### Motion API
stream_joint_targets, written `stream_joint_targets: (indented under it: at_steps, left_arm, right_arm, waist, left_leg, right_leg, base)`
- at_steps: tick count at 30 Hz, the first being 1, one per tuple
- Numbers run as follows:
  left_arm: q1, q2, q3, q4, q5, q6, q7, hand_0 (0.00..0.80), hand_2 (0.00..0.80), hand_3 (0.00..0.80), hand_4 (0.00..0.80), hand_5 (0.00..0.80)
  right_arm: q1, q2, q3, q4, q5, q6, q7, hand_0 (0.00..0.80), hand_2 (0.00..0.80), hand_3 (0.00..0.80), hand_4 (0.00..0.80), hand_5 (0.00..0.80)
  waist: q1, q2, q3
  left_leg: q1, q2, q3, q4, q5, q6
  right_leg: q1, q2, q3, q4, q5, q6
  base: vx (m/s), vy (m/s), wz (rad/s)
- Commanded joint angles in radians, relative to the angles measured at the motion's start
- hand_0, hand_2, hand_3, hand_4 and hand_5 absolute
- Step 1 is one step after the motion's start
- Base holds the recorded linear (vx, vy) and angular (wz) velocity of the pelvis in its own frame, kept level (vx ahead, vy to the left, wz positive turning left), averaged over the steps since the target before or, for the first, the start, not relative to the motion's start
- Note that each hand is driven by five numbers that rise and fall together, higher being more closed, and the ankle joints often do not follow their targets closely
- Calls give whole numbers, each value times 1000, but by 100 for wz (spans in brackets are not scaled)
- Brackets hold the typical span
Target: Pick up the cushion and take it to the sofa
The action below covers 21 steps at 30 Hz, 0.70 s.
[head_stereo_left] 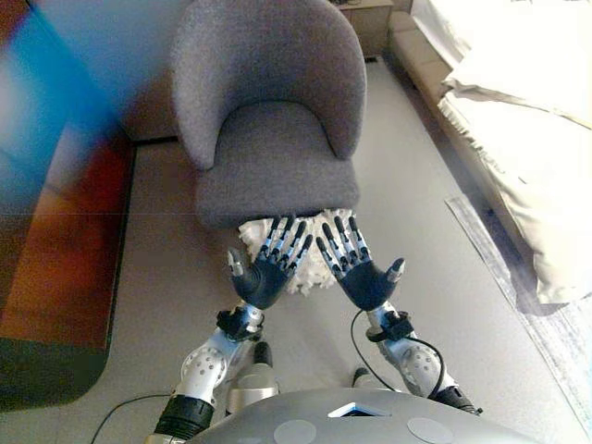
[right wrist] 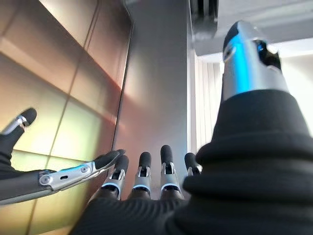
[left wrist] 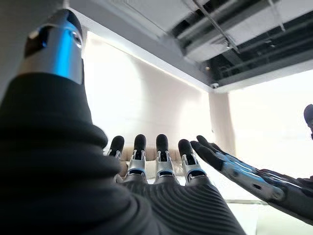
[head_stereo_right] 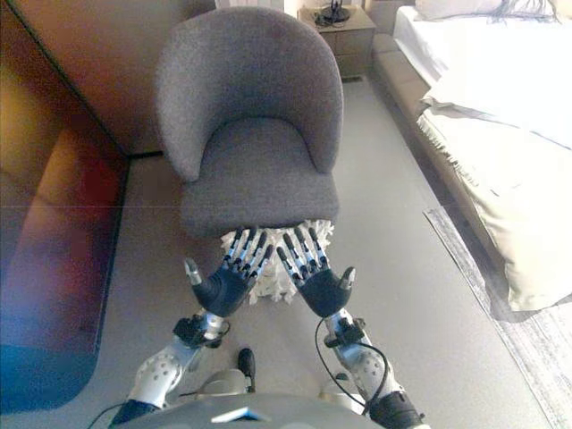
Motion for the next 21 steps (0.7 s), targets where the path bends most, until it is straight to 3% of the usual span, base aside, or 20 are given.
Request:
stream_joint_targets:
  at_steps: [1, 18, 21]
  left_arm:
    - [-61, -49, 14, 28, -54, 23, -36, 0, 0, 0, 0, 0]
    - [-62, -62, 21, 5, -73, 27, 5, 0, 0, 0, 0, 0]
    - [-61, -52, 24, 12, -7, -37, 56, 0, 0, 0, 0, 0]
  right_arm:
    - [-43, 36, -9, -39, 39, 12, 44, 0, 0, 0, 0, 0]
    - [-29, 28, -1, -37, 27, 6, 38, 0, 0, 0, 0, 0]
    - [-30, 20, 3, -34, -29, -46, -26, 0, 0, 0, 0, 0]
  waist:
    - [10, -2, -11]
    - [9, -4, -14]
    - [9, -3, -11]
  left_leg:
    - [57, -12, 59, 44, -161, 35]
    - [59, -15, 57, 29, -153, 35]
    - [59, -15, 55, 27, -151, 34]
  right_leg:
    - [-73, 17, -70, 3, 38, -7]
    - [-79, 22, -71, 1, 42, -10]
    - [-82, 22, -72, 1, 45, -10]
  base:
    - [0, 0, 0]
    - [0, 0, 0]
    - [0, 0, 0]
